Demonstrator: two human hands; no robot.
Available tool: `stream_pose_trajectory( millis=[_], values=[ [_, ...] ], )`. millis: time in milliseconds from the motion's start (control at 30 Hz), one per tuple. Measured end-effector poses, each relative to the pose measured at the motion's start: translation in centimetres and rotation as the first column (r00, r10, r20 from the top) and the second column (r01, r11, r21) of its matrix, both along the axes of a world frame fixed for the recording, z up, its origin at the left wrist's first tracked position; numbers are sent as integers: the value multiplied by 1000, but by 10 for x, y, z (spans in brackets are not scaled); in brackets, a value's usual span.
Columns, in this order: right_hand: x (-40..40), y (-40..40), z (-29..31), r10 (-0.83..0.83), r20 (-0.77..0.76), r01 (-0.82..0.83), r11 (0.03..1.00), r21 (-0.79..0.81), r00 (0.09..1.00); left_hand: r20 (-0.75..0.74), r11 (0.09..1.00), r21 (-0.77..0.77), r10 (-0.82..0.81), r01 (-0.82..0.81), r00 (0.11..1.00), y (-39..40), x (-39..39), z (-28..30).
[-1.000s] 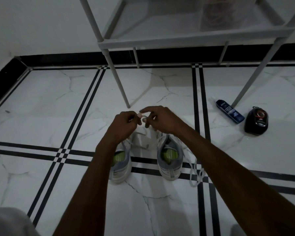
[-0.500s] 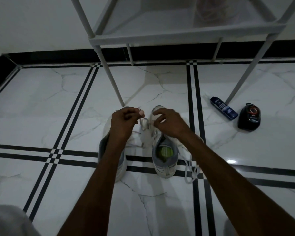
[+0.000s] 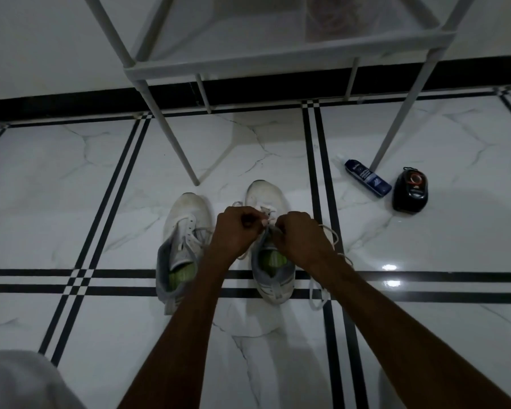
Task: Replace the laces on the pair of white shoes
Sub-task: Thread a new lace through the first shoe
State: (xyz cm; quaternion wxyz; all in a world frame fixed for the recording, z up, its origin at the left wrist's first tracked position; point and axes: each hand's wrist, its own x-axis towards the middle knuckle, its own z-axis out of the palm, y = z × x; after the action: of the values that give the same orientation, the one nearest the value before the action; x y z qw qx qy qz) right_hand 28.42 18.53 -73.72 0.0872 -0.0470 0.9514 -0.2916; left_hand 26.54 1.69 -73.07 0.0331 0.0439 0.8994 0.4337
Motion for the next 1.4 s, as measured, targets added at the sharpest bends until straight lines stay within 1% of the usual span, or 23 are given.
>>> stream_pose_trajectory(
  millis=[33,100,167,233,300,433,567,667,833,900,1033,1100,1200,1267,1400],
  values=[
    [-1,3,0,-8,2,8,999,-42,1000,1,1000,-7,-2,2,1000,1,0,0],
    [-5,13,0,-45,56,54,984,-171,997,2,999,-45,-2,2,1000,5,2,0],
    [-10,22,2,-87,223,162,925,-343,971,15,998,-54,9,-8,1000,11,5,1],
    [-12,28,2,-100,429,320,817,-479,898,23,998,-62,24,-22,999,17,6,1],
    [-13,31,3,-89,546,421,744,-520,833,18,997,-67,28,-27,999,21,6,-2],
    [-16,35,2,-73,648,526,656,-542,759,16,995,-98,15,-13,1000,26,4,-7],
    [-16,37,2,-61,666,539,644,-543,744,-16,991,-133,25,-26,1000,31,7,-7],
    [-16,38,1,-50,656,526,644,-555,753,-21,988,-152,28,-31,999,34,8,-6],
    [-17,35,6,-30,595,446,693,-567,804,-39,983,-186,-12,5,999,30,5,-5],
    [-19,34,9,-28,603,456,683,-571,797,-36,977,-212,-17,10,999,29,4,-6],
    [-23,32,12,-47,606,484,652,-584,794,-12,970,-228,82,-82,997,30,6,-11],
    [-24,28,12,-72,605,504,636,-584,793,-52,967,-200,151,-158,987,32,11,-10],
    [-26,18,11,-141,627,564,617,-549,766,-137,952,-167,233,-255,963,34,18,-3],
    [-26,15,9,-144,639,572,619,-538,756,-154,947,-169,249,-274,956,32,22,-1],
    [-29,14,9,-96,652,547,643,-536,752,-113,941,-195,257,-275,960,31,25,2]
  ],
)
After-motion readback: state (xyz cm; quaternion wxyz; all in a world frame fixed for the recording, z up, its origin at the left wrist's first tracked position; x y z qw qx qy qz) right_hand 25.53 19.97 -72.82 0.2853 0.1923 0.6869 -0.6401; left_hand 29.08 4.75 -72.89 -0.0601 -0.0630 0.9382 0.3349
